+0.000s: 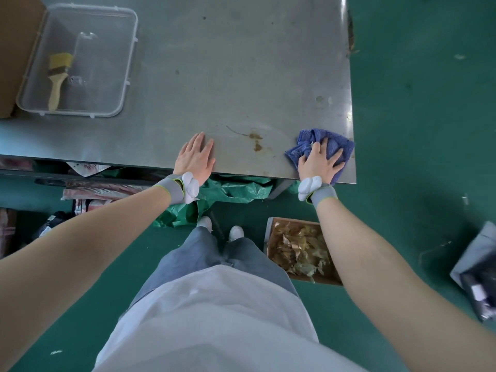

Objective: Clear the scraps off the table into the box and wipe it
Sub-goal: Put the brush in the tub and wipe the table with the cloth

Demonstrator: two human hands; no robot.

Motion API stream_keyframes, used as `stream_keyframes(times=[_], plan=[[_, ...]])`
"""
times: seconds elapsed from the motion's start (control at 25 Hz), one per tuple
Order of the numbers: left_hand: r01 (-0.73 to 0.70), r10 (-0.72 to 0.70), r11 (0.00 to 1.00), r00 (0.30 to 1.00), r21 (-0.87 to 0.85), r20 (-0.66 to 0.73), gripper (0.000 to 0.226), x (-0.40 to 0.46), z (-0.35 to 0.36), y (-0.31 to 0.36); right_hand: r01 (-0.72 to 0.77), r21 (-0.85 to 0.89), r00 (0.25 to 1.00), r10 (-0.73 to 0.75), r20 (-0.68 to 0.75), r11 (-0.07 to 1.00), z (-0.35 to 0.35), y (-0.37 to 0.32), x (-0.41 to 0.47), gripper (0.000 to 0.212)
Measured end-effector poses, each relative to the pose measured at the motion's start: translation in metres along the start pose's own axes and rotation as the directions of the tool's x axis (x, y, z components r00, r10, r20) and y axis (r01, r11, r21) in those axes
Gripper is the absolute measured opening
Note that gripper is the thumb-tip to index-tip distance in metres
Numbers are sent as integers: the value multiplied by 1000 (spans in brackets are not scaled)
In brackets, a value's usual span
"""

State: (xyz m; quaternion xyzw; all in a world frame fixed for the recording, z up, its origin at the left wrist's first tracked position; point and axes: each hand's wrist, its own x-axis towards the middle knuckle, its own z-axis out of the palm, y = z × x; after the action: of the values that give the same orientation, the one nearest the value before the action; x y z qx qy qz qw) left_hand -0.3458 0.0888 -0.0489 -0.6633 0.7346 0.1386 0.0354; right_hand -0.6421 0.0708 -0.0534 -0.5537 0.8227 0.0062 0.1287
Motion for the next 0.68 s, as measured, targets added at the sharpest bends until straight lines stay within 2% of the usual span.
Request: stream_keyframes(times=[0.24, 0.48, 0.68], plan=[[3, -3, 1000, 1000, -27, -18, 53, -2, -4, -9, 21, 54, 1000, -21, -5, 998, 9, -1, -19, 42], [212, -213, 977, 975, -19, -64, 58, -26, 1, -52, 47, 72, 999, -48, 8, 996, 12, -27, -14, 34], [262, -264, 965, 956, -28, -128, 58, -35, -2, -74, 69, 82, 997, -66, -44, 994, 15, -47, -7, 36]])
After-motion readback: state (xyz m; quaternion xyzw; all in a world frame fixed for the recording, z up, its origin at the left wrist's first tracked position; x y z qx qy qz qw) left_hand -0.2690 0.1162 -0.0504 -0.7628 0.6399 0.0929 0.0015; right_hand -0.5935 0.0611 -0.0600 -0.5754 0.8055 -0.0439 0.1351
